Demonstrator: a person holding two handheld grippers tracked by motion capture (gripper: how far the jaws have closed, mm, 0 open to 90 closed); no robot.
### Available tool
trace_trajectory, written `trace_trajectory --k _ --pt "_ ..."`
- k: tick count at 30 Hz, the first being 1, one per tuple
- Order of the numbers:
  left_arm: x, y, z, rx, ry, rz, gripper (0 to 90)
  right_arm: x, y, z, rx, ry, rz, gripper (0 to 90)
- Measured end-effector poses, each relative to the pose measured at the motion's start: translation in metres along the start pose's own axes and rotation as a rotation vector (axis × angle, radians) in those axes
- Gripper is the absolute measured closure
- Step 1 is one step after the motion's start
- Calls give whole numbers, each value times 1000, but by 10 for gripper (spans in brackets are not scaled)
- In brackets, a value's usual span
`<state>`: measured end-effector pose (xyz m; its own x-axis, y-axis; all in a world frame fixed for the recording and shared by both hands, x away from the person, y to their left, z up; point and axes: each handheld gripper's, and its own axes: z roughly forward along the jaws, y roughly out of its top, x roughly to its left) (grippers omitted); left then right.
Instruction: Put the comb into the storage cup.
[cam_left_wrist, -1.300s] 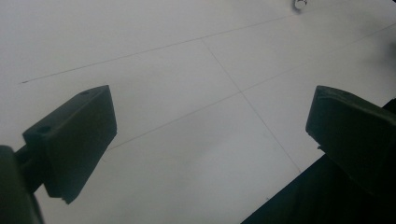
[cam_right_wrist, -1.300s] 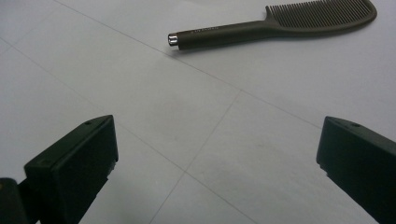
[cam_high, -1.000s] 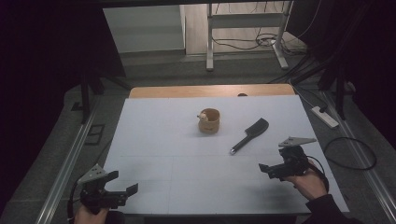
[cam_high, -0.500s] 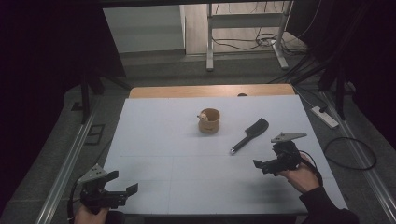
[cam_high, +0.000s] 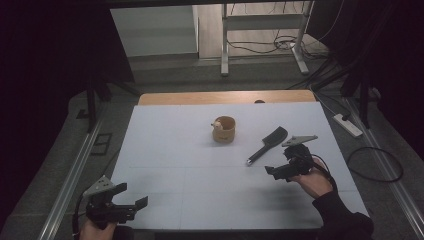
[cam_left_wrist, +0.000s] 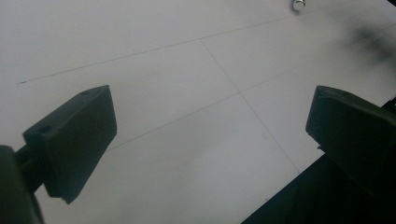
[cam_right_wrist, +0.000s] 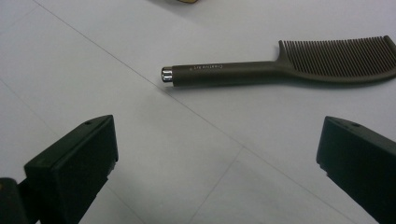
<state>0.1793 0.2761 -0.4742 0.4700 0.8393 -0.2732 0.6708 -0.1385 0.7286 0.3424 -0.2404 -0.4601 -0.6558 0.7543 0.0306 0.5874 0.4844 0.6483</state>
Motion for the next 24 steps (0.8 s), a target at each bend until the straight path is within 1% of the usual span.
trace_trajectory --k 3,6,8,12,15,18,24 --pt "0 0 0 0 0 0 25 0 3 3 5 1 -10 0" --pt "0 0 0 2 1 1 24 0 6 5 -4 8 -22 0" --pt "0 0 0 2 1 1 24 -1 6 6 -6 8 -23 0" --pt "0 0 0 1 0 -1 22 -3 10 9 -3 17 -10 0" --pt "0 0 0 2 0 -1 20 -4 14 11 -2 20 -11 0" --pt "0 0 0 1 1 -3 16 -6 18 17 -19 26 -8 0" --pt "1 0 0 0 1 -6 15 -6 23 24 -9 19 -14 0"
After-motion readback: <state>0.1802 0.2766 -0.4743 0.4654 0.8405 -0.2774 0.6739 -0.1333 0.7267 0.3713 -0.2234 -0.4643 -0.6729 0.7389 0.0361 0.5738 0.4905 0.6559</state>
